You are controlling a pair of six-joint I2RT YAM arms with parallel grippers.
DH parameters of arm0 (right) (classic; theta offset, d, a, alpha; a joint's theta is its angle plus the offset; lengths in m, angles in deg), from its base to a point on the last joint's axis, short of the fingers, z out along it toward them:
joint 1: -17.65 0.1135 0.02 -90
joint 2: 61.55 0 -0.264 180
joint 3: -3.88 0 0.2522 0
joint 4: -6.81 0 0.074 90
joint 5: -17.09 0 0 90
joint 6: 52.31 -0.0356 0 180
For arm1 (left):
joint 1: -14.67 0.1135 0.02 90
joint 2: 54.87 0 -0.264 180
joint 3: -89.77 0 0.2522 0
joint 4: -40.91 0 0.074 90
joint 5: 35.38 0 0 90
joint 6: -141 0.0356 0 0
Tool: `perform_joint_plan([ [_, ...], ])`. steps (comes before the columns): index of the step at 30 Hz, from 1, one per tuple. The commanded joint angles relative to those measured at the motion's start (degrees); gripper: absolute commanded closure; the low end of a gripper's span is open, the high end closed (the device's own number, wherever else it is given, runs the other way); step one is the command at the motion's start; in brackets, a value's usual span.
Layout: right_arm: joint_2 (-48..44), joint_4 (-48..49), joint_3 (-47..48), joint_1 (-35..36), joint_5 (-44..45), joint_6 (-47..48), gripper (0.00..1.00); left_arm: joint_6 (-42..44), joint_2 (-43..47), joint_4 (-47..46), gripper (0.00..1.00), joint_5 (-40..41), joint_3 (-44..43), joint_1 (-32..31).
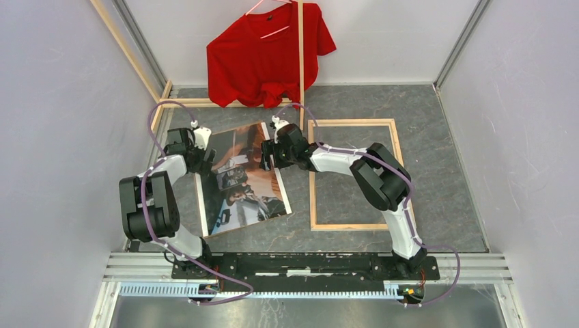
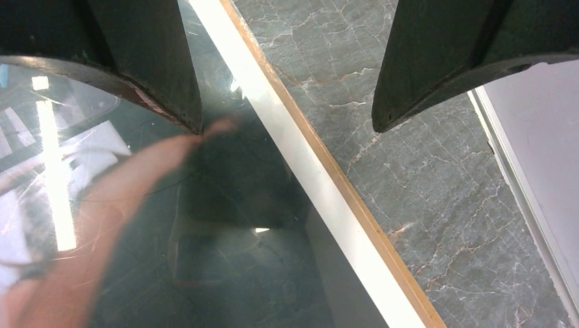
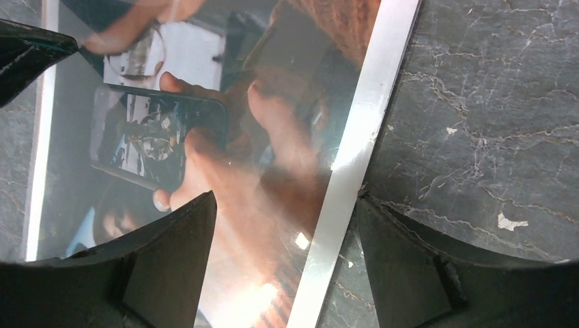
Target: Put the photo into the frame
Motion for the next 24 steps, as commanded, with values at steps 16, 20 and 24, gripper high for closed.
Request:
perform_joint_plan([
  [16, -5.7, -5.7, 3.8, 5.4, 5.3, 7.0, 0.21, 0.5, -2.8, 1.0, 0.0, 1.6, 4.5, -0.2],
  [20, -6.0, -6.6, 4.0, 5.9, 6.1, 7.8, 0.21, 0.6, -2.8, 1.1, 0.0, 1.5, 4.6, -0.2],
  [24, -6.6, -6.9, 4.2, 6.2, 6.3, 8.2, 0.22, 0.9, -2.7, 1.2, 0.0, 1.7, 4.7, -0.2],
])
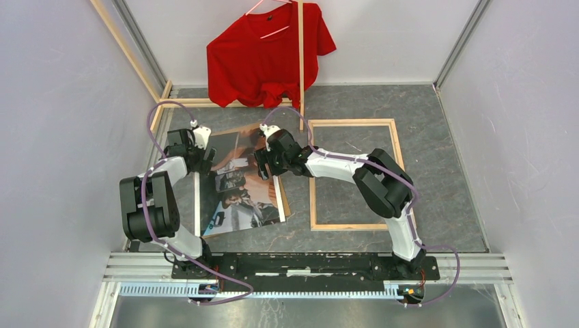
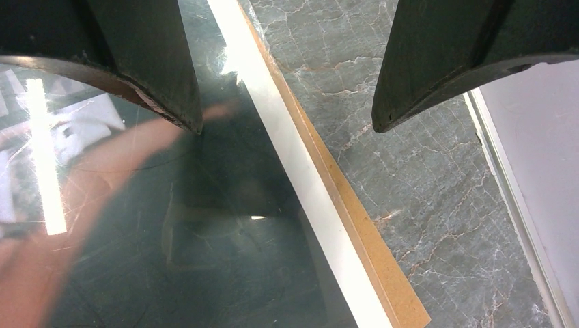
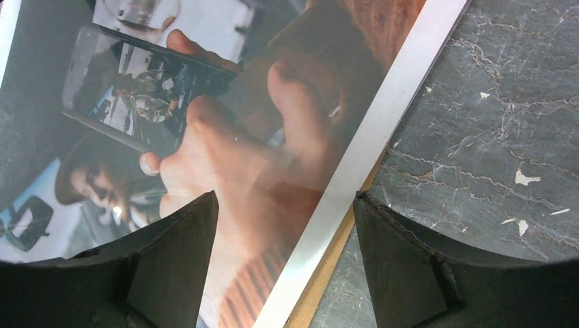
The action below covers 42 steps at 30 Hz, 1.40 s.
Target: Put the photo into the frame
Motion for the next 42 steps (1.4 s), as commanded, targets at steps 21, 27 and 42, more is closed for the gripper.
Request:
perform_joint_plan([
  [21, -13.3, 8.2, -3.1, 1.5, -7.8, -5.0, 0.22, 1.3, -2.4, 6.4, 0.0, 1.3, 2.6, -0.2],
  [27, -14.8, 12.3, -5.3, -0.1, -11.8, -10.6, 0.22, 1.3, -2.2, 6.6, 0.0, 1.1, 2.5, -0.2],
  [42, -0.1, 7.6, 3.9, -10.3, -6.5, -5.8, 0.17, 0.6, 2.7, 15.7, 0.0, -3.8, -6.0, 2.5],
])
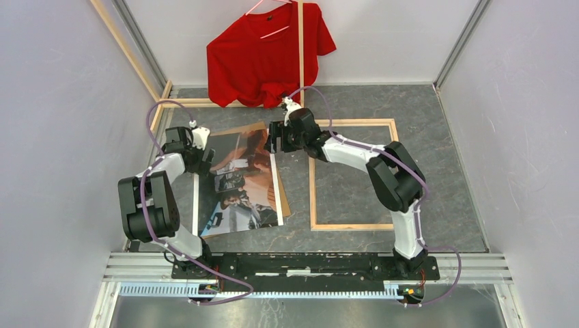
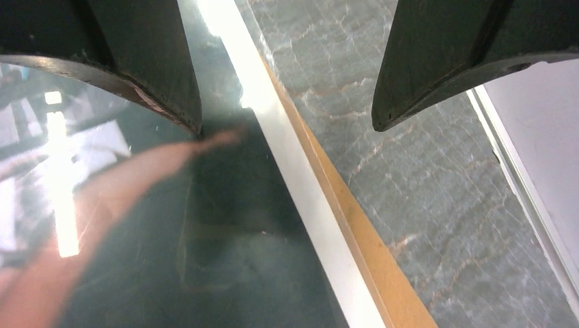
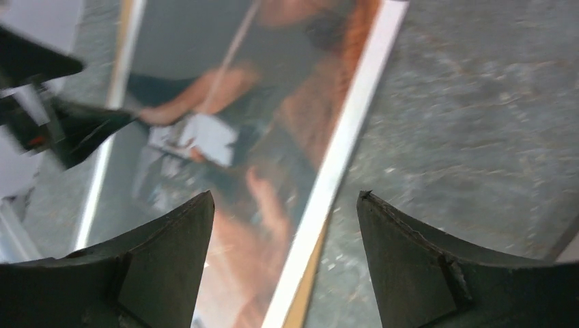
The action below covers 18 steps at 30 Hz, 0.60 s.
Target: Put the photo into the frame
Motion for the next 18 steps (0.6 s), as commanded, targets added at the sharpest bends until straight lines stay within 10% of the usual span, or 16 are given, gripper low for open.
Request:
perform_joint_plan([
  [1, 5.8, -1.1, 6.9, -2.0, 0.7, 2.7, 0.17, 0.7, 3.1, 11.1, 0.0, -3.2, -5.0, 2.5],
  [18, 17.5, 4.5, 11.3, -4.7, -5.1, -3.3, 0.17, 2.1, -3.5, 4.7, 0.0, 4.2, -6.1, 10.3],
])
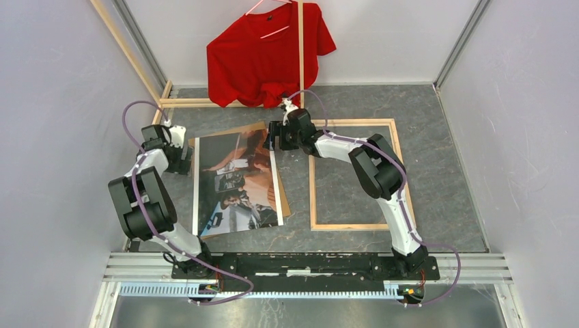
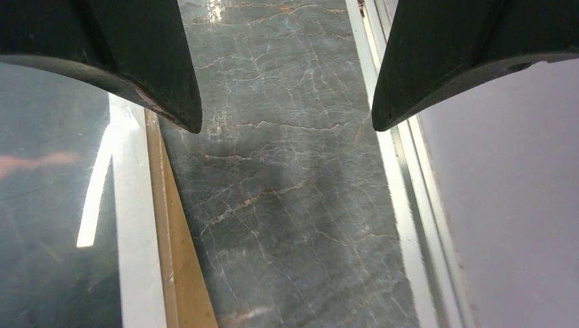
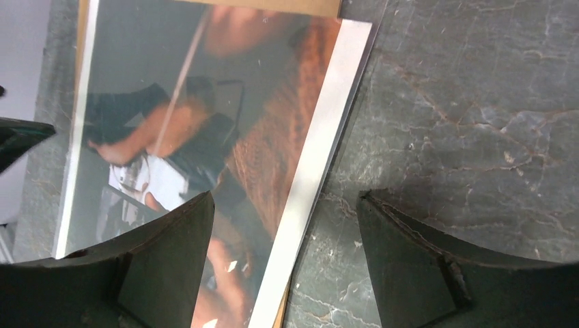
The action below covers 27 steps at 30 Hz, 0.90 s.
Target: Put the photo into the frame
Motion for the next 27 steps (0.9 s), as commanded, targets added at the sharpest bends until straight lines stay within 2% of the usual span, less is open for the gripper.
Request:
perform_joint_plan([
  [1, 2.6, 2.3, 1.6, -1.1, -2.4, -2.3, 0.17, 0.3, -2.9, -3.3, 0.0, 1.7, 0.9, -0.1],
  [7, 4.0, 5.3, 1.2, -1.3, -4.2, -5.2, 0.17, -2.6, -6.1, -2.6, 0.0, -2.6, -0.3, -1.1],
  [17, 6.2, 10.1, 1.1, -1.4, -8.3, -10.5, 0.17, -3.3, -6.6, -3.4, 0.0, -2.1, 0.7, -4.7],
  [27, -1.5, 10.4, -3.4, -0.7, -4.8, -7.0, 0.19, -3.9, -7.2, -5.4, 0.0, 0.2, 2.3, -8.0],
])
